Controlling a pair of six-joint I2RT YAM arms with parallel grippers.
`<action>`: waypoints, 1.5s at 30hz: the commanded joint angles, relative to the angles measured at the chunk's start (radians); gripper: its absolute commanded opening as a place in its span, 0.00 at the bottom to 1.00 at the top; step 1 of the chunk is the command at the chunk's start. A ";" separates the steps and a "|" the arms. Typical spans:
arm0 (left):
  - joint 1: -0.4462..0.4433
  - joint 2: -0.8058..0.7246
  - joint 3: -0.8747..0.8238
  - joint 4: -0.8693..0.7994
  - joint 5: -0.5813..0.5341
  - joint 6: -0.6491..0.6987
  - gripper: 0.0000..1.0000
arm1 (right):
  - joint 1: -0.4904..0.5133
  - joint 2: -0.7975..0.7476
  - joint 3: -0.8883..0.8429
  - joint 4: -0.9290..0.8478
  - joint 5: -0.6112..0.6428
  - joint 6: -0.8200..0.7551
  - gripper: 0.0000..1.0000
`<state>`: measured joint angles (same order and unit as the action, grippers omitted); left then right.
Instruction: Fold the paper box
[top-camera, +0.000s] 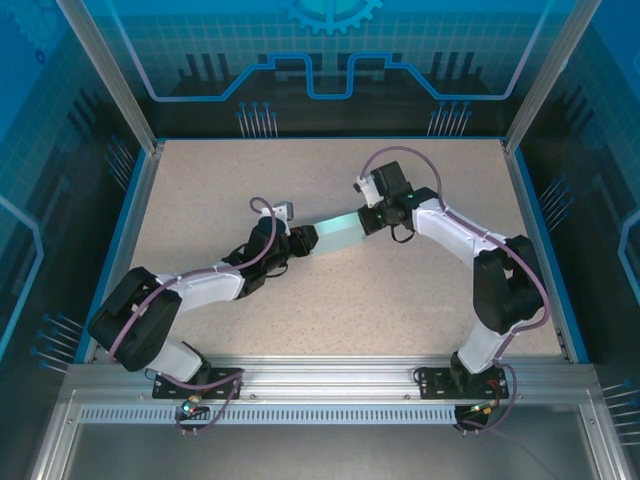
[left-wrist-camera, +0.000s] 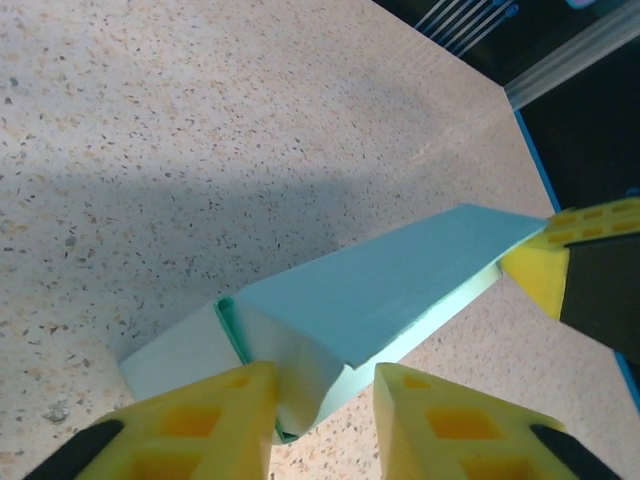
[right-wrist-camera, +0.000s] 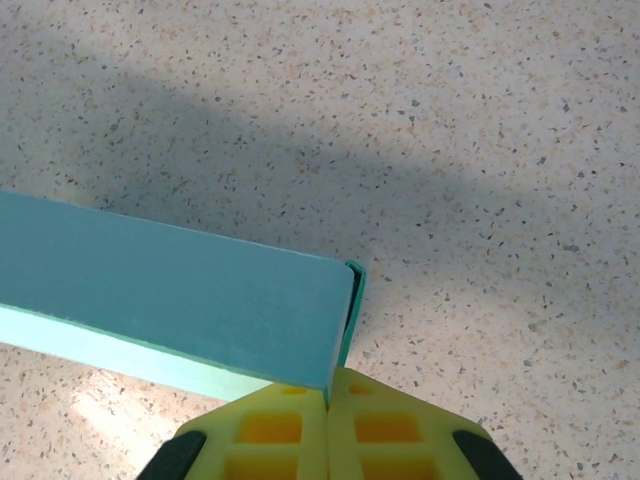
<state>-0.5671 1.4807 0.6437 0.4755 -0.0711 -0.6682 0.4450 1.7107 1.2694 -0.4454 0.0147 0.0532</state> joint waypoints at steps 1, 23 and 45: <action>-0.005 -0.037 -0.019 0.013 0.041 0.034 0.42 | 0.026 -0.021 -0.027 -0.016 -0.052 0.013 0.07; 0.087 -0.155 0.017 -0.153 0.081 0.137 0.64 | 0.036 -0.029 -0.028 -0.010 -0.036 0.016 0.07; 0.115 0.041 0.097 -0.171 0.263 0.113 0.63 | 0.038 -0.040 -0.049 0.005 -0.021 0.017 0.07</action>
<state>-0.4534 1.5017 0.7254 0.3202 0.1532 -0.5663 0.4664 1.6848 1.2335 -0.4259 -0.0021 0.0536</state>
